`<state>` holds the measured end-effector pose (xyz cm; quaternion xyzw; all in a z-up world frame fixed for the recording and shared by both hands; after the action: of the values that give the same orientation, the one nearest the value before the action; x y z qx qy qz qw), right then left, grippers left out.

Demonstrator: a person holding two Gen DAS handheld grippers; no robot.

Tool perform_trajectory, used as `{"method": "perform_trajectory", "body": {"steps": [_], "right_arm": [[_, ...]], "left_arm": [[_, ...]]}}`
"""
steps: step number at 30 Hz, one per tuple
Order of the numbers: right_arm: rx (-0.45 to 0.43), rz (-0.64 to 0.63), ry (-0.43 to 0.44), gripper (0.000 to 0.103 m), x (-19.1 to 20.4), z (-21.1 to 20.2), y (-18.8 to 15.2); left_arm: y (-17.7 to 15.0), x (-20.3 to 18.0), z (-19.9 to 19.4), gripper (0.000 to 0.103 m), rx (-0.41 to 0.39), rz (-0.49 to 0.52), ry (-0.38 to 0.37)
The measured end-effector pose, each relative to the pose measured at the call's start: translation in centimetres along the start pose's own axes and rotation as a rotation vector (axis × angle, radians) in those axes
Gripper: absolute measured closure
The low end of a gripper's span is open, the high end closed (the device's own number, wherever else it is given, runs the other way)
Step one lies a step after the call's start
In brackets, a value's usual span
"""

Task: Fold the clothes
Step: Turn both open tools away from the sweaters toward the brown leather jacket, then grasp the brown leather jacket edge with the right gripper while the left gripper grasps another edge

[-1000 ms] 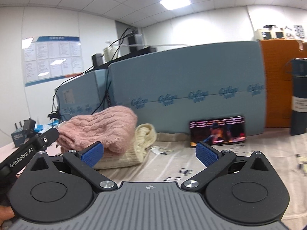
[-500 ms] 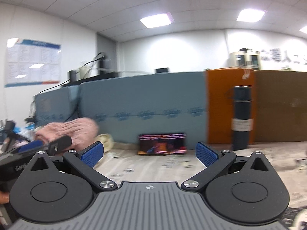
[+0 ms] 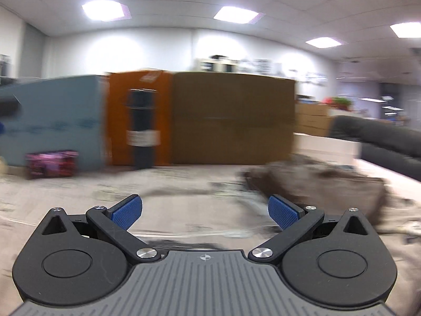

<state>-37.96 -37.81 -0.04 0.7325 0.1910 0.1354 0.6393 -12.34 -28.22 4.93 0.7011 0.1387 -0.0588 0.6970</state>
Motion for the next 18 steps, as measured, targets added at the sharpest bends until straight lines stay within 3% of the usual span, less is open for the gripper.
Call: {"method": "perform_trajectory", "body": {"steps": [5, 9, 15, 18], "right_arm": [[0.057, -0.075, -0.129, 0.000, -5.6, 4.4, -1.0], [0.140, -0.119, -0.166, 0.000, -8.0, 8.4, -1.7], [0.190, -0.129, -0.250, 0.001, -11.0, 11.2, -2.0], [0.175, -0.083, -0.270, 0.002, -12.2, 11.4, -1.6]], "left_arm": [[-2.9, -1.9, 7.3, 0.000, 0.173, -0.300, -0.140], [-5.6, -3.0, 11.9, 0.000, 0.280, -0.424, -0.163], [-6.7, -4.3, 15.0, 0.000, 0.309, -0.488, -0.158], [-6.6, -4.6, 16.3, 0.000, 0.305, -0.495, -0.175]]}}
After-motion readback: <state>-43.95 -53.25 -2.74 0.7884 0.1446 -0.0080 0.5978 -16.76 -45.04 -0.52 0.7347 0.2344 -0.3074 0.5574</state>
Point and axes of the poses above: each gripper's, at about its wrist camera, not at the fingertips, and z roughly the way its jaws point, x to its left, y to its top, the point moved 9 cm from there along z, roughly the way its jaws point, and after that the axes turned 5 degrees about -x, right-handed, at the moved point
